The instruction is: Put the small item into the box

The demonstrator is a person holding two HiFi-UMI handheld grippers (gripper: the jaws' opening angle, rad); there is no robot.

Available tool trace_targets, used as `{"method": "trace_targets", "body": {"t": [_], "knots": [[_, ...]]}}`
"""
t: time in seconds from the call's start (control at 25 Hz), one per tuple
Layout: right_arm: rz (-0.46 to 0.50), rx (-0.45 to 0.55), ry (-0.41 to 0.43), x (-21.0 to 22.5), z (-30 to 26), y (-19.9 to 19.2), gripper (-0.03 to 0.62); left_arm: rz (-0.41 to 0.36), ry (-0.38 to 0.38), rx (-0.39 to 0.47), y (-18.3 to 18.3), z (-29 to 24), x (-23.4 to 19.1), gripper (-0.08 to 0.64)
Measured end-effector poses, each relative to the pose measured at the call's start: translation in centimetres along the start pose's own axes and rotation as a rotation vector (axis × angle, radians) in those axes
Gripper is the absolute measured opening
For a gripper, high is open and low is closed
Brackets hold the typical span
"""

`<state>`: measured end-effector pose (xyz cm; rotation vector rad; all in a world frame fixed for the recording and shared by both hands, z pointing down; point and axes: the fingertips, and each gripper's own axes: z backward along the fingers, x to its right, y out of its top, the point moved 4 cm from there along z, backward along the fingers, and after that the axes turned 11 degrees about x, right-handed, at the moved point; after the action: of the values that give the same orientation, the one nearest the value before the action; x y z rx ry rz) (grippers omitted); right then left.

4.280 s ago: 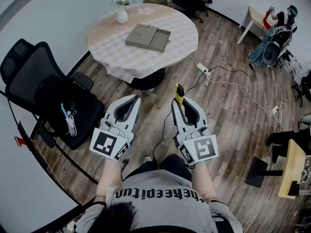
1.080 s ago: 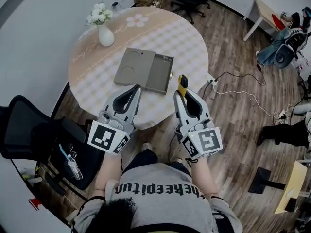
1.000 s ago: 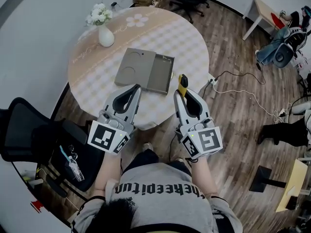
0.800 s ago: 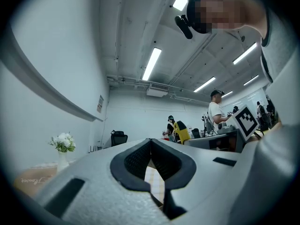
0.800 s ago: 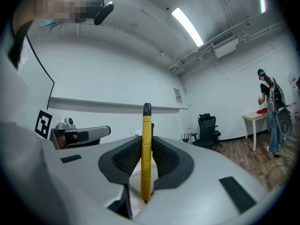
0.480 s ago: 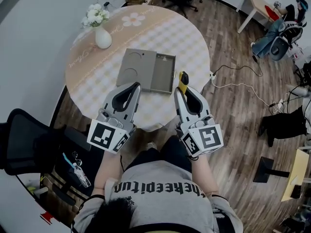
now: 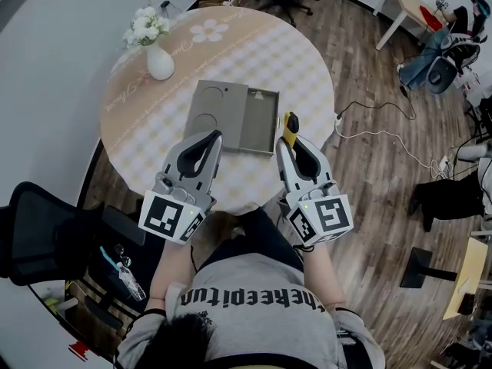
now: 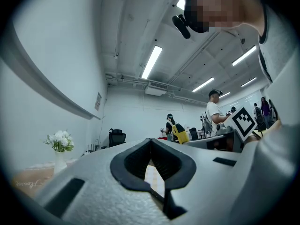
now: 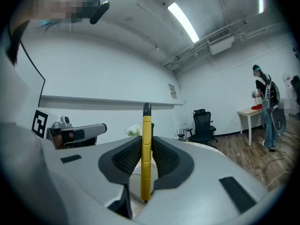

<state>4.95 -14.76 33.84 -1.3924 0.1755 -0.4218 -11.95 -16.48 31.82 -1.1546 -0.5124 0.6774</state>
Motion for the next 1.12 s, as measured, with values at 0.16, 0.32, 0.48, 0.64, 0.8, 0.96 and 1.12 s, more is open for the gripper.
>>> {"method": "trace_targets", "body": {"t": [0.16, 0.32, 0.48, 0.64, 0.8, 0.96, 1.12], "knots": [[-0.026, -0.034, -0.01, 1.2, -2.1, -1.6, 0.074, 0.001, 0.002, -0.003, -0.7, -1.0, -1.3, 0.015], [-0.048, -0.078, -0.017, 2.4, -4.1, -3.8, 0.074, 0.005, 0.018, -0.014, -1.6, -1.9, -2.8, 0.015], [-0.085, -0.128, -0.027, 3.8, -6.2, -6.1, 0.075, 0.002, 0.029, -0.022, -2.5, -3.1, -4.3, 0.015], [-0.144, -0.175, -0.039, 5.2, -8.2, -8.3, 0.074, 0.006, 0.043, -0.028, -3.3, -4.3, -5.7, 0.015], [-0.186, -0.232, -0.054, 6.3, -9.8, -10.7, 0.074, 0.001, 0.054, -0.044, -4.1, -5.3, -6.8, 0.015], [-0.226, -0.291, -0.07, 7.5, -11.1, -13.3, 0.075, 0.024, 0.07, -0.073, -5.3, -6.1, -7.5, 0.015], [-0.254, -0.36, -0.089, 8.4, -12.0, -16.1, 0.075, 0.015, 0.076, -0.074, -6.3, -6.7, -8.6, 0.015]]}}
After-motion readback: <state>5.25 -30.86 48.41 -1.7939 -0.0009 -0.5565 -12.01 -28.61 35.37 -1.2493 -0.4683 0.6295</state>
